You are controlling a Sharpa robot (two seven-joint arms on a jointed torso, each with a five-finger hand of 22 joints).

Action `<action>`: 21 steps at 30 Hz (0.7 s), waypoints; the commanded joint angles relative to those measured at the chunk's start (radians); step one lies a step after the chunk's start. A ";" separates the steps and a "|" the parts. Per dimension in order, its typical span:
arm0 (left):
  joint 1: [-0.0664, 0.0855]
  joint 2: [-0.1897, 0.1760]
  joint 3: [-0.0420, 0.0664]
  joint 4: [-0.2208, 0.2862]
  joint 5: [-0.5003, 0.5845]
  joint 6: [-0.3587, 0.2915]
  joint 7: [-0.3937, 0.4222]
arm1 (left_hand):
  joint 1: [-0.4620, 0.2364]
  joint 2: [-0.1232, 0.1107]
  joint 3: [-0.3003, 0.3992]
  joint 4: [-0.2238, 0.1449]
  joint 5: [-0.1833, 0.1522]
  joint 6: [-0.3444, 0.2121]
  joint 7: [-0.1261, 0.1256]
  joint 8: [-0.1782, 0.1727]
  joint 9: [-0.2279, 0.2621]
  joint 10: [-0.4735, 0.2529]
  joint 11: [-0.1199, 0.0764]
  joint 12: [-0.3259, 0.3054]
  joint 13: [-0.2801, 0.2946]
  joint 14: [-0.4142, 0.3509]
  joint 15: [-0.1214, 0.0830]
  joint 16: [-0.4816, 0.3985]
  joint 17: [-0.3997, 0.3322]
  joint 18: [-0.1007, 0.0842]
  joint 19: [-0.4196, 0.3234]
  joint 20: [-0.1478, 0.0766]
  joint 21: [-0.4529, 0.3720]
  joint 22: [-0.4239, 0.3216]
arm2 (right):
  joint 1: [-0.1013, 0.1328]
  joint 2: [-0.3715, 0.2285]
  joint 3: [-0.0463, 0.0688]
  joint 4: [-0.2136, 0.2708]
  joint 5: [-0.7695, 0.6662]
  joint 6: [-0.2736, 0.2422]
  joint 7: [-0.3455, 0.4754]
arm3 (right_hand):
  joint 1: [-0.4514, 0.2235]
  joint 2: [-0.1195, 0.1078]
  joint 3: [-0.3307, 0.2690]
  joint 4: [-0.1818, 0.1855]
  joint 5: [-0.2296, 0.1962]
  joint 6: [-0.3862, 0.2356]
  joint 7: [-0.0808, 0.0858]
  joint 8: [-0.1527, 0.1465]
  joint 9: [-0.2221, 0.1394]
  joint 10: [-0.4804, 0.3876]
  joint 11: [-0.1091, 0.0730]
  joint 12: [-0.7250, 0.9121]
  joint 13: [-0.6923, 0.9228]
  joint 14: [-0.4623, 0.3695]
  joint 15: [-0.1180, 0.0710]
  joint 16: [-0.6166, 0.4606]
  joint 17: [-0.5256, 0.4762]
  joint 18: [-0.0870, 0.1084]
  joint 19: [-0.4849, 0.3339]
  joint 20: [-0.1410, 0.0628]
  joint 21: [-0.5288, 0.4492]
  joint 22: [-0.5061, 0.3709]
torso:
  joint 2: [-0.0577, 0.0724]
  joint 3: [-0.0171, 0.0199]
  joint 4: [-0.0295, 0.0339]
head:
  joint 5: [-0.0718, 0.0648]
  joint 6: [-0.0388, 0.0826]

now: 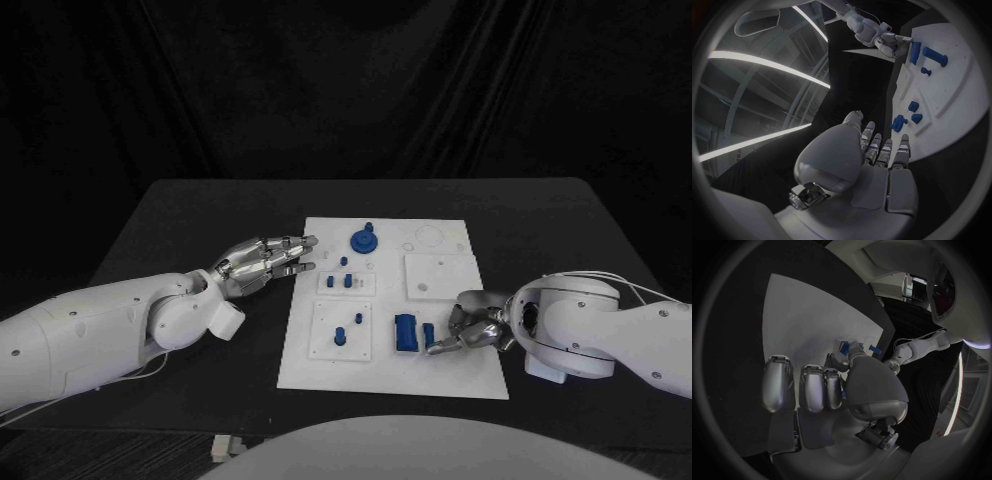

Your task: Assemble the parts on the task board

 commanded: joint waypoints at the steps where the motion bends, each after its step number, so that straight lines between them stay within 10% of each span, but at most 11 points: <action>1: -0.002 0.002 0.001 0.001 0.004 0.017 0.008 | 0.000 0.003 0.007 0.001 0.004 -0.004 0.005 0.006 0.000 0.000 0.008 0.005 0.001 0.001 0.006 0.007 0.001 0.012 0.004 0.000 0.005 -0.001 | -0.008 0.002 -0.001 -0.005 -0.007 0.008 -0.026 | 0.018 0.003 -0.001 -0.006 -0.004 0.022 -0.025 0.051 0.137 0.102 -0.007 0.003 0.263 0.067 -0.009 -0.005 0.067 0.010 0.013 -0.006 -0.003 0.186 | 0.000 0.0001 -0.0002 | 0.001 0.000; 21: -0.002 0.001 0.001 0.001 0.004 0.018 0.007 | 0.000 0.003 0.009 0.000 0.005 -0.005 0.005 0.006 0.000 0.000 0.008 0.005 0.001 0.002 0.007 0.007 0.001 0.012 0.004 0.000 0.005 -0.002 | -0.016 0.015 -0.001 -0.019 0.004 -0.049 -0.023 | 0.038 0.037 0.003 -0.008 -0.023 -0.002 -0.025 0.020 0.133 0.102 -0.007 0.003 0.263 0.067 -0.009 -0.006 0.065 0.010 0.013 -0.006 -0.006 0.186 | 0.000 -0.0001 0.0002 | 0.005 0.000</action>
